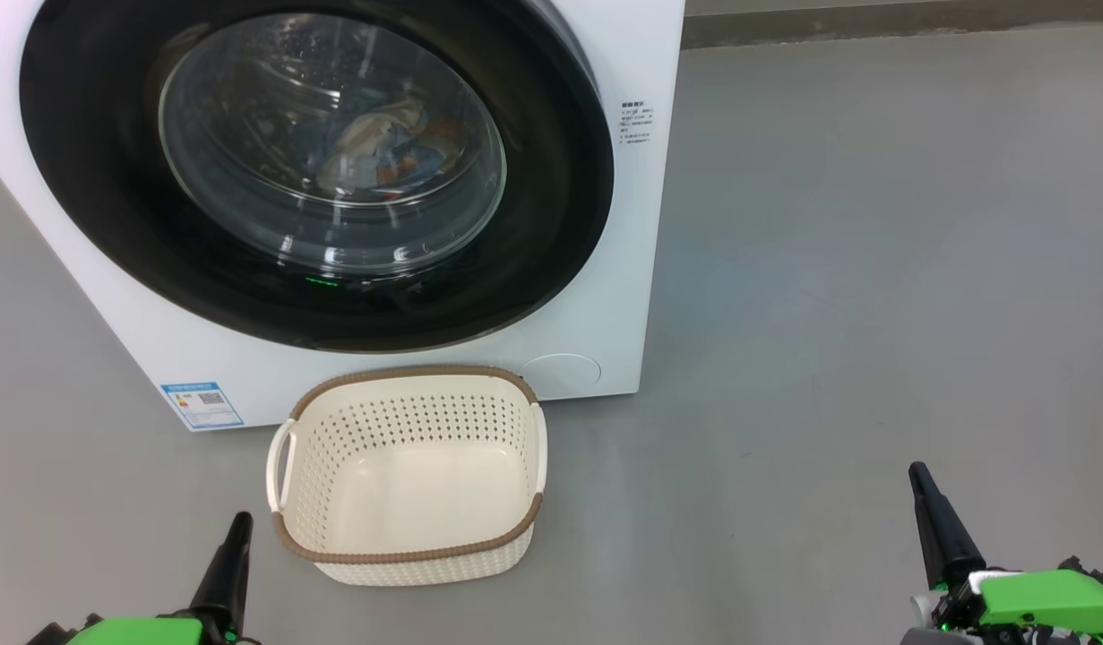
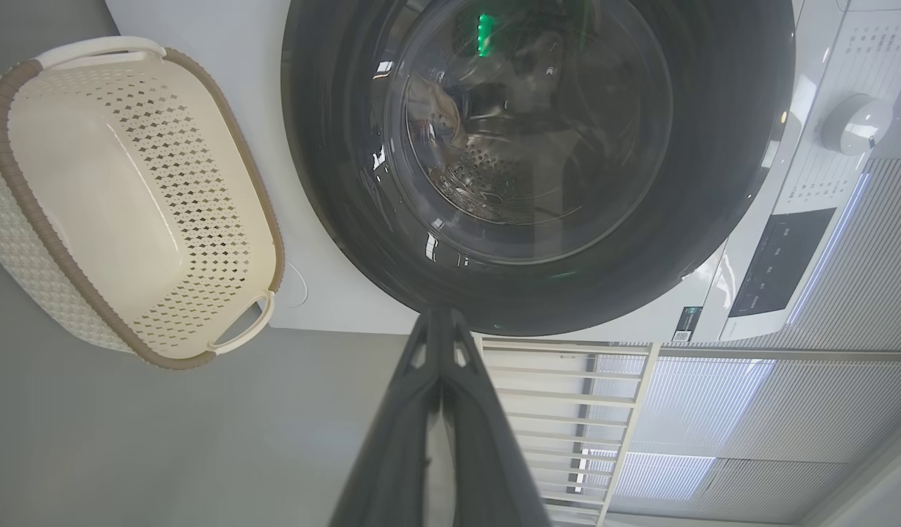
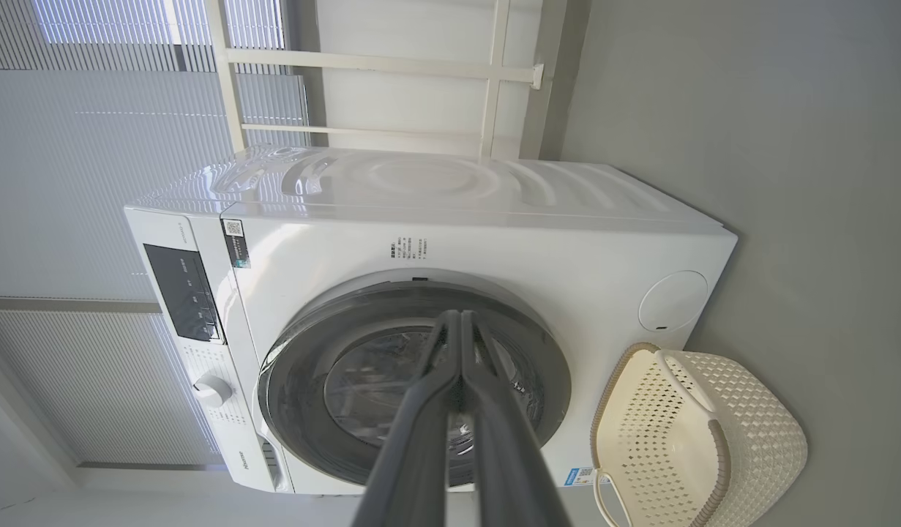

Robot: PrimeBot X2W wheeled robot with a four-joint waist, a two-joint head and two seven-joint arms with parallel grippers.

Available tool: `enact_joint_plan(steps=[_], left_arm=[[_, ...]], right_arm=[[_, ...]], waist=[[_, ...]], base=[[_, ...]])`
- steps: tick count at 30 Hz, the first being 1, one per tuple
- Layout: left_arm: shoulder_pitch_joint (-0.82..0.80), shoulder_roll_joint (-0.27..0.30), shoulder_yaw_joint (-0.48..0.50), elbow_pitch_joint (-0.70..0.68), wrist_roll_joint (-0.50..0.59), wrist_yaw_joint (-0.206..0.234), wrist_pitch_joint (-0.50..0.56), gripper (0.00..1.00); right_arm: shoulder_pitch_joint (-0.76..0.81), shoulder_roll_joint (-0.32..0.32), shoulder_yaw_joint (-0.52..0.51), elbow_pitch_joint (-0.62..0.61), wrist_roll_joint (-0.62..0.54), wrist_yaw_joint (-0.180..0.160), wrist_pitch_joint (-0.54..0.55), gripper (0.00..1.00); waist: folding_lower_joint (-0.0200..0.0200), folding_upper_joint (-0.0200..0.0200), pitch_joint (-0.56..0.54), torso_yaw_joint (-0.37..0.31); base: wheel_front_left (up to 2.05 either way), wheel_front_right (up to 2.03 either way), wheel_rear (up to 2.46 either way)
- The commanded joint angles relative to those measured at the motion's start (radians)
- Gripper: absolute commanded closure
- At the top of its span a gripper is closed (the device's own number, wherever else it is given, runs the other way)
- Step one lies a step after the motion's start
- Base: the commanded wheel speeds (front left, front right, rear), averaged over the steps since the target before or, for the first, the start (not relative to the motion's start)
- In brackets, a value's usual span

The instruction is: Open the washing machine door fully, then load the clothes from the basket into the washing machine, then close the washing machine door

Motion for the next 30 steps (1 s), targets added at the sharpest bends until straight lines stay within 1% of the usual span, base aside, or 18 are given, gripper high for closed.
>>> enact_joint_plan(steps=[1,3,30], left_arm=[[-0.054,0.023,0.035,-0.015,-0.040,-0.010,0.009,1.00],[-0.056,0.023,0.035,-0.014,-0.052,-0.010,0.012,1.00],[-0.056,0.023,0.035,-0.014,-0.053,-0.010,0.012,1.00]], right_arm=[[-0.052,-0.010,0.015,-0.022,0.039,-0.001,0.011,1.00],[-0.053,-0.009,0.013,-0.021,0.051,-0.001,0.014,1.00],[-0.054,-0.002,0.003,-0.020,0.042,-0.001,0.022,1.00]], waist=[[0.0000,0.0000,0.000,0.000],[0.0000,0.0000,-0.001,0.000],[0.0000,0.0000,-0.001,0.000]], base=[[0.00,0.00,0.00],[0.00,0.00,0.00],[0.00,0.00,0.00]])
